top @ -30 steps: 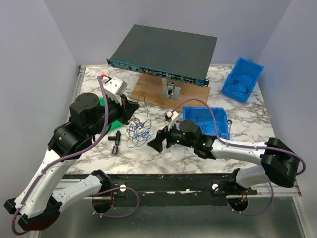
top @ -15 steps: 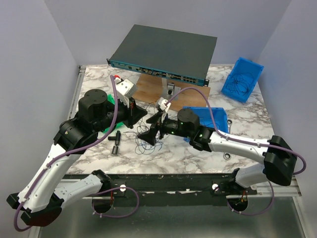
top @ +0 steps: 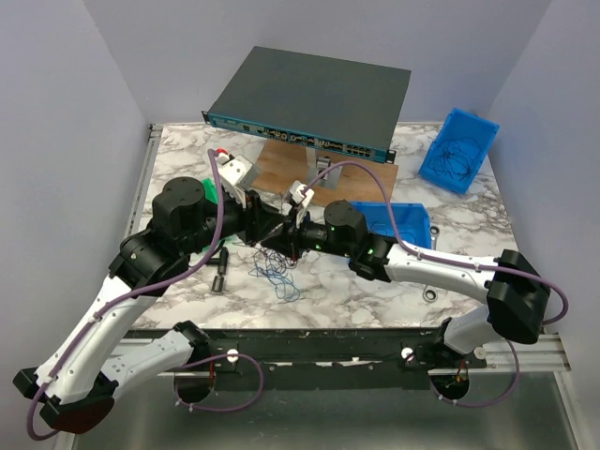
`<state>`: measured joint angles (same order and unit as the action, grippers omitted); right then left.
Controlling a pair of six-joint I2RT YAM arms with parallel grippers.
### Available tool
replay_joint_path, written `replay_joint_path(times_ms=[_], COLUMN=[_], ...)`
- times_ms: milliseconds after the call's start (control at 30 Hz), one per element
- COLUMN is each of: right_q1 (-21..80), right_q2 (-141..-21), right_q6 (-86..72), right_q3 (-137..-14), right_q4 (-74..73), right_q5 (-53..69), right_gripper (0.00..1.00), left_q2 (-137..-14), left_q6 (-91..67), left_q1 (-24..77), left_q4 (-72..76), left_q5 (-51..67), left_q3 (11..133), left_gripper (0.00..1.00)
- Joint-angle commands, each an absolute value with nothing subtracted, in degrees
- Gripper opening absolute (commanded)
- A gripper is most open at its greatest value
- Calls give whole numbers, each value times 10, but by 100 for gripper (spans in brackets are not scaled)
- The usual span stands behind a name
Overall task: Untangle the cables
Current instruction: Untie the cable.
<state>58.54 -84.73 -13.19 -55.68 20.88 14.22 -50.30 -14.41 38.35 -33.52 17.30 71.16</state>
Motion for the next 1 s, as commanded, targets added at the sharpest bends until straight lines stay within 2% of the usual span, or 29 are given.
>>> replay_joint_path(times_ms=[0,67,133,200,400,633,867,967], right_q1=[589,589,590,590,584,578,576,576], right_q2=[-829,-823,-818,-810,-789,-769,-747,-750], right_q6=[-171,-188,-207,-226,-260,-257,-233,-225], right_q3=[-566,-569,-579,-591,-663,-709,-755,-783], right_q4=[185,168,144,122,25,-31,-77,-113], right_q5=[82,45,-11,-54,-134,-157,-140,-136], right_gripper=[1,1,1,1,1,1,1,1], left_q2=[-478,-458,-429,-399,-346,-308,-309,-310], left_q6=[-185,-201,-217,-229,-248,-287,-320,-316], left_q1=[363,341,317,289,240,234,234,234], left_q4=[-344,-347,-338,-325,-318,-259,-114,-44], left_q5=[53,28,23,33,39,56,92,134], left_q3=[681,657,627,593,508,403,298,260], left_gripper=[57,79,91,96,96,96,90,84])
